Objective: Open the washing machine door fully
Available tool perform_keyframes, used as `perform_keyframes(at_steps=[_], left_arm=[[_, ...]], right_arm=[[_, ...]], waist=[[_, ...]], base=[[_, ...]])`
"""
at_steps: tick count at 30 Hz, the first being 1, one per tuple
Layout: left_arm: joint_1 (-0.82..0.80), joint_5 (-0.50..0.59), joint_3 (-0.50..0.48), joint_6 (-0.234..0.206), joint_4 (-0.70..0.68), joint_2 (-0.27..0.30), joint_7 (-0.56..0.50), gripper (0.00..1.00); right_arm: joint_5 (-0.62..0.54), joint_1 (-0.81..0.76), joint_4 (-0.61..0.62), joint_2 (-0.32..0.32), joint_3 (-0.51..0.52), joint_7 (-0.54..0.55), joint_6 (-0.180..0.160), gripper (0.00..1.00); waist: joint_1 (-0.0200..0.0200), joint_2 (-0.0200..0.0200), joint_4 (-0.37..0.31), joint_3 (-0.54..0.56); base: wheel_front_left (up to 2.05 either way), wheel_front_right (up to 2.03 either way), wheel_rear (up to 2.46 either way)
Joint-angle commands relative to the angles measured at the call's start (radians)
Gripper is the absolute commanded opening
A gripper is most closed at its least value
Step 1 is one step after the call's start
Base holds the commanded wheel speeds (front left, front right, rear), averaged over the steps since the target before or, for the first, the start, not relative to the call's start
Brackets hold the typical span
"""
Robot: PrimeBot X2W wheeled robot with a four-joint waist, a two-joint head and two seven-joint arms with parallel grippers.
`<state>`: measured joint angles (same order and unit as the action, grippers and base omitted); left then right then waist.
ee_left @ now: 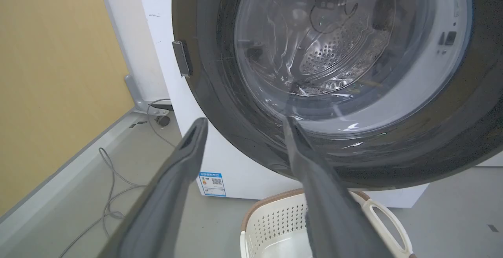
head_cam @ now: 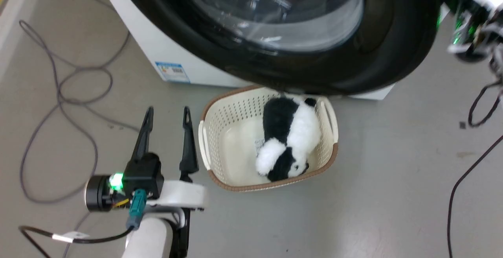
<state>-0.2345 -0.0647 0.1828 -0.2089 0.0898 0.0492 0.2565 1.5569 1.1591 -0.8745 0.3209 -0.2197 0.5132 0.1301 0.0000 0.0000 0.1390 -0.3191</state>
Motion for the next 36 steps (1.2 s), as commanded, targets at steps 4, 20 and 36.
perform_keyframes(at_steps=[4, 20, 36], left_arm=[[0.045, 0.007, -0.013, 0.004, 0.007, 0.001, 0.005, 1.00], [0.110, 0.015, -0.030, 0.019, 0.023, 0.001, 0.005, 1.00], [0.155, 0.022, -0.039, 0.031, 0.037, 0.001, 0.005, 1.00]], right_arm=[[-0.007, -0.113, 0.049, -0.010, -0.030, 0.035, 0.001, 0.00], [0.002, -0.406, 0.244, -0.041, -0.084, 0.068, 0.001, 0.00], [0.034, -0.656, 0.455, -0.117, -0.130, 0.074, 0.001, 0.00]], waist=[[0.0000, 0.0000, -0.025, 0.053], [0.0000, 0.0000, -0.061, 0.141], [0.0000, 0.0000, -0.074, 0.200]], base=[[0.00, 0.00, 0.00], [0.00, 0.00, 0.00], [0.00, 0.00, 0.00]])
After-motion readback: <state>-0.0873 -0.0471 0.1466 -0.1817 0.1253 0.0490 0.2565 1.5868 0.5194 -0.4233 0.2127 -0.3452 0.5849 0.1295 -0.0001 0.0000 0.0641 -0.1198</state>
